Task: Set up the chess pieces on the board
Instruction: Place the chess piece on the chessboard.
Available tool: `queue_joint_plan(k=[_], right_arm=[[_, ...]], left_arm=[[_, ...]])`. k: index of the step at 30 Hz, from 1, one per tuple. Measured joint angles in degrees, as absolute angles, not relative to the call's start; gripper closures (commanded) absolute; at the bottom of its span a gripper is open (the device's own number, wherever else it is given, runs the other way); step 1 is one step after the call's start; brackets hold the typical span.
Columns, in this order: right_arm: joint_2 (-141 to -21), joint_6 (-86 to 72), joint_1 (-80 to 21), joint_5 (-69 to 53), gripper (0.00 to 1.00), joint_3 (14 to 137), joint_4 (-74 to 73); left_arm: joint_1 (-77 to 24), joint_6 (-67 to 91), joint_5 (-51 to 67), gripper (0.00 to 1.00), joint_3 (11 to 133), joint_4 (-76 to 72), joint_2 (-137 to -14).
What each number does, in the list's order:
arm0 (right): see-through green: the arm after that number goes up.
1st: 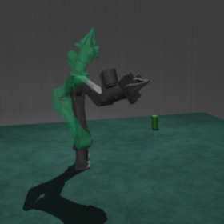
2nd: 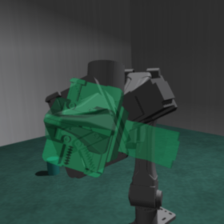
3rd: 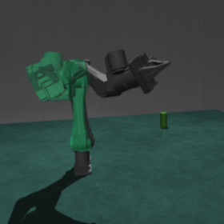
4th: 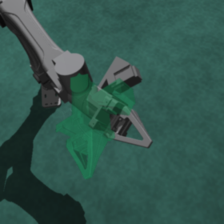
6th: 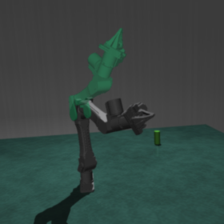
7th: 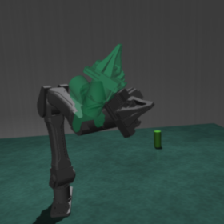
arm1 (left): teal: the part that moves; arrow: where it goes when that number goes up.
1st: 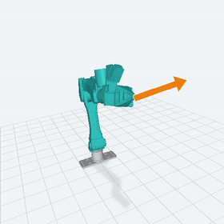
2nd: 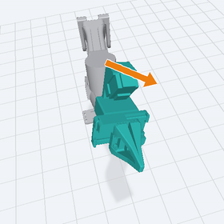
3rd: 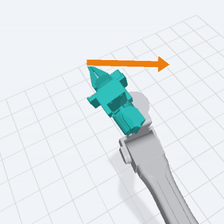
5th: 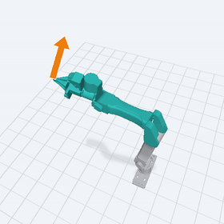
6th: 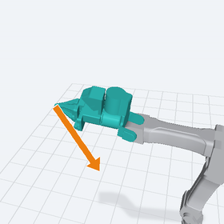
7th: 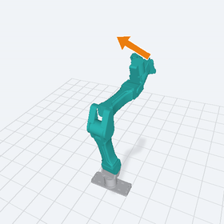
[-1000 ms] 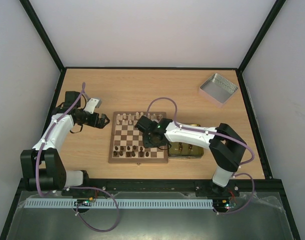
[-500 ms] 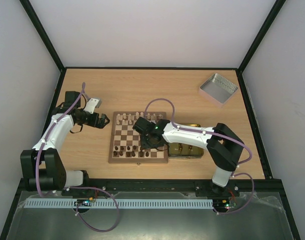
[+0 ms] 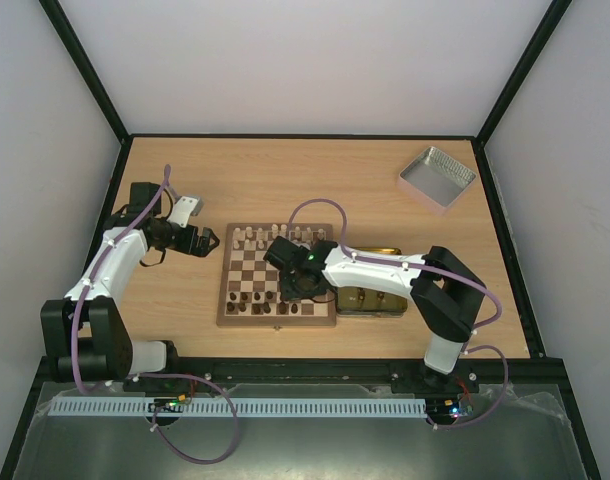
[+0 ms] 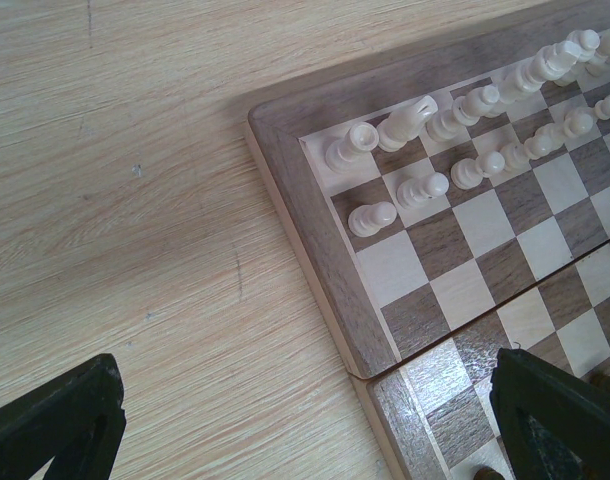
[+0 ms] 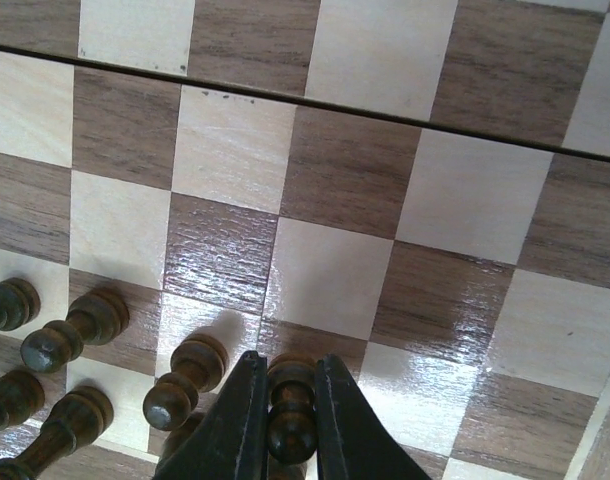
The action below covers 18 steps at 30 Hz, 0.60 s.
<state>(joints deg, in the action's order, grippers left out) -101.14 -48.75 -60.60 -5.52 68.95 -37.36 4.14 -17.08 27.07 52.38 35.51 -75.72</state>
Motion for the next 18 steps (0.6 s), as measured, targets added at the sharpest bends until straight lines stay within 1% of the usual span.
queue_joint_plan(k=[6,11,18], right_arm=[[-101.45,-48.82,-60.82,-5.63,0.90,68.95,-37.30],[-101.47,-49.08,-60.84,-5.63,0.84,68.95,-37.10],[-101.49,-49.28,-60.84,-5.65,0.83,68.95,-36.84]], left_arm=[[4.14,-17.08,27.07,0.01,52.38,35.51,-75.72],[4.14,-17.08,27.07,0.01,52.38,35.51,-75.72],[4.14,-17.08,27.09,0.01,52.38,35.51,-75.72]])
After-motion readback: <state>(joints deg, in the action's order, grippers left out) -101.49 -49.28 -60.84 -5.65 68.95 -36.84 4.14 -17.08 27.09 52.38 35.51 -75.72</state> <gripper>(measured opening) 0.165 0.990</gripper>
